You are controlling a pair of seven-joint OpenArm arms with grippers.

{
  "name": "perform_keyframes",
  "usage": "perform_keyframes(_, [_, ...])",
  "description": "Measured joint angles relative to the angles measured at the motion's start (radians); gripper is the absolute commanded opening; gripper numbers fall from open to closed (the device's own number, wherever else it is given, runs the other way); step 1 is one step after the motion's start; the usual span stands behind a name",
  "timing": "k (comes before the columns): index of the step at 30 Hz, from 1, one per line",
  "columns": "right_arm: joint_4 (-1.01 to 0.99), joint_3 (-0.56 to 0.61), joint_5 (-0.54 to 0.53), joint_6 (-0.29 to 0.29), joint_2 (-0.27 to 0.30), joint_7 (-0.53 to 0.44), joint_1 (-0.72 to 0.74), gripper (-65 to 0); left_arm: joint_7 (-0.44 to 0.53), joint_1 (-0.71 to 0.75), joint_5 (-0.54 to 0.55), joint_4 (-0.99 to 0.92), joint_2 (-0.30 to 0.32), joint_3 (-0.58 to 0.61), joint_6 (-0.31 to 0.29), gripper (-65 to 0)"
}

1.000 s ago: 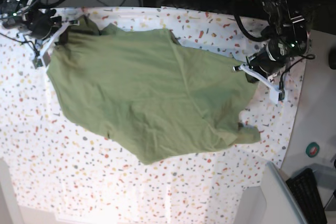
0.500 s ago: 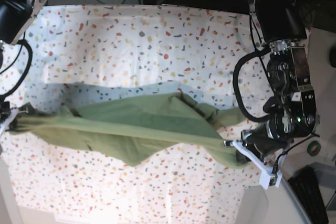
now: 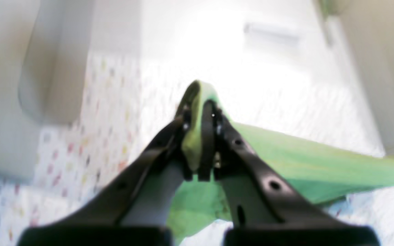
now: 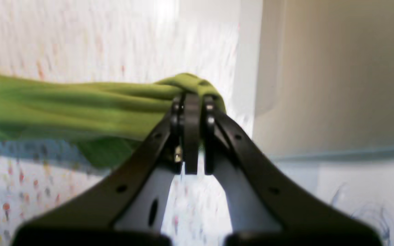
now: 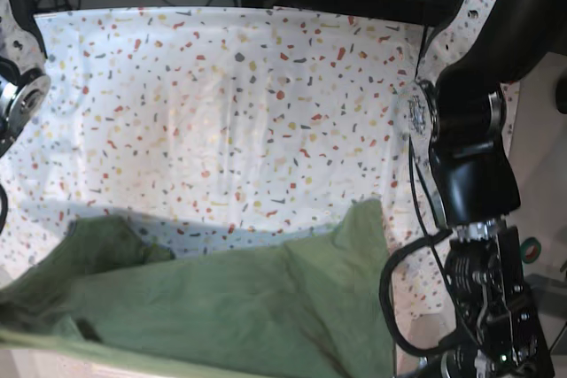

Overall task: Layout the t-shirt on the table in an organized manner, then fold the t-shirt properly
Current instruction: 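Lift the shirt with both grippers, swing it up and lay it flat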

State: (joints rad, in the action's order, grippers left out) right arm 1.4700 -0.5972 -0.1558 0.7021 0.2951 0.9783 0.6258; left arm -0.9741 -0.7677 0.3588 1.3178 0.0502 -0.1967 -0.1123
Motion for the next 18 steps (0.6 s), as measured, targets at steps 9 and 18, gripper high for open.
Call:
perform_keyframes(9, [0.267,-0.008,-0.017,-0.002,0.073,-0.007,0.026,-65.0,0.004,-0.098,0.009,0.146,-0.047,-0.093,0.001,-65.0])
perform_keyframes(18, [0.22,-0.005,-0.003,-0.004,-0.055,-0.016,-0.367,-65.0,-0.06,0.367,-0.007,0.302,-0.047,-0.09,-0.001,-65.0])
